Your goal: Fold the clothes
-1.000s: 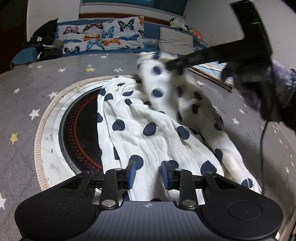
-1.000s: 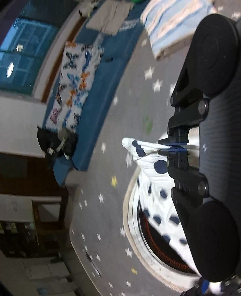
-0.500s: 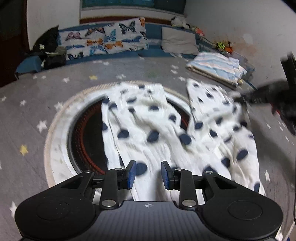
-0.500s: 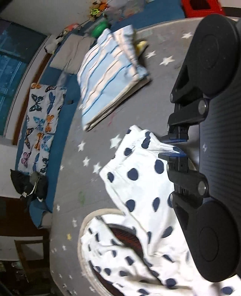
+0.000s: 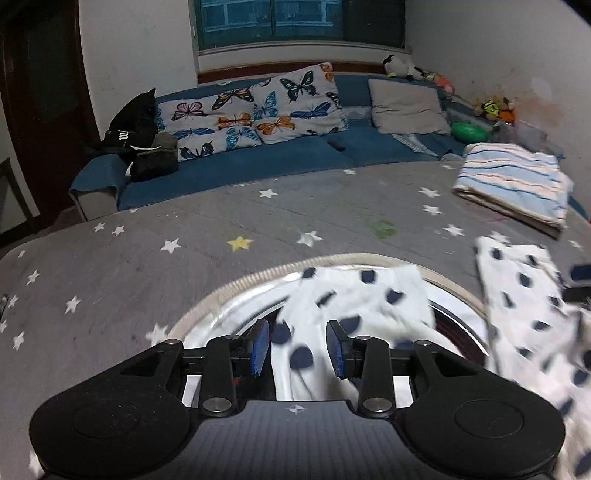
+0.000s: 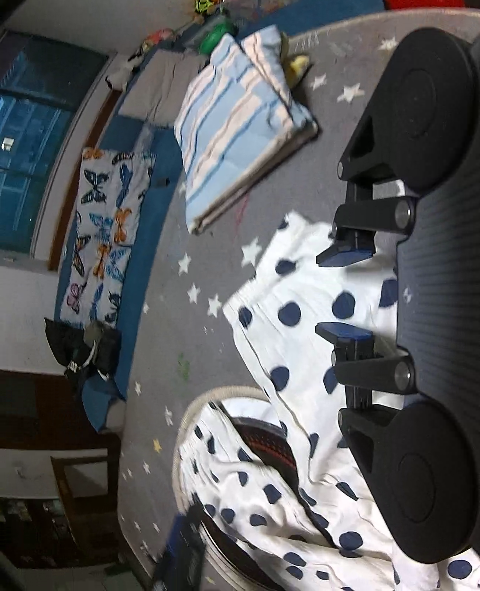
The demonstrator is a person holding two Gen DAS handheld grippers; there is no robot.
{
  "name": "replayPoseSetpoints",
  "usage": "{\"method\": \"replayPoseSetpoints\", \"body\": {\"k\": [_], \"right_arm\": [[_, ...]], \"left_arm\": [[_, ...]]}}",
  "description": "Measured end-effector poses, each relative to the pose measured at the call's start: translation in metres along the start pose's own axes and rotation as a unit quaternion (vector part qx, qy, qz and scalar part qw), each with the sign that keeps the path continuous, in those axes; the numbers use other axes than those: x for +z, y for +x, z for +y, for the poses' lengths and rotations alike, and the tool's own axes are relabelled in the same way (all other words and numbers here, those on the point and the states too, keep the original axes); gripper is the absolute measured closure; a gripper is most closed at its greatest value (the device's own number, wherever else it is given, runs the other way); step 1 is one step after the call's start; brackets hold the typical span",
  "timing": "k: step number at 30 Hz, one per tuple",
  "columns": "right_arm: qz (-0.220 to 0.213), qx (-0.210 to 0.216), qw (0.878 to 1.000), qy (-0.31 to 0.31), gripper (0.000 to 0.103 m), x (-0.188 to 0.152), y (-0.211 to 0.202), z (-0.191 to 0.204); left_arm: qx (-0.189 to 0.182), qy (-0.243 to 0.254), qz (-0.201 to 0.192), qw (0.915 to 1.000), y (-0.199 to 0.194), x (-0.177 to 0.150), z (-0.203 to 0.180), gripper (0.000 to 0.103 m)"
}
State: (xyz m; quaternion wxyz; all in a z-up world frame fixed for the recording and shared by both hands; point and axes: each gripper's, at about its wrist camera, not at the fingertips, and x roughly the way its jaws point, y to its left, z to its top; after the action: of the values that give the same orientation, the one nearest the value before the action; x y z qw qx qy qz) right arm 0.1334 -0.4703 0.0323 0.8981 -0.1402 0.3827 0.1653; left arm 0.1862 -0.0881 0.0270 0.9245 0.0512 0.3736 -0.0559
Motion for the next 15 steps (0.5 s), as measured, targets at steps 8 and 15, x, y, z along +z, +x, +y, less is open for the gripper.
{"method": "replayPoseSetpoints", "body": {"k": [8, 15], "right_arm": [[0.007, 0.013, 1.000, -0.012, 0.066, 0.000, 0.015, 0.004], [0.011, 0.015, 1.000, -0.015, 0.058, 0.001, 0.025, 0.000]], "left_arm": [[-0.023, 0.015, 0.008, 0.9996, 0.042, 0.002, -0.004, 0.078], [-0.017, 0.016, -0.016, 0.9996, 0.040, 0.002, 0.005, 0.096]]}}
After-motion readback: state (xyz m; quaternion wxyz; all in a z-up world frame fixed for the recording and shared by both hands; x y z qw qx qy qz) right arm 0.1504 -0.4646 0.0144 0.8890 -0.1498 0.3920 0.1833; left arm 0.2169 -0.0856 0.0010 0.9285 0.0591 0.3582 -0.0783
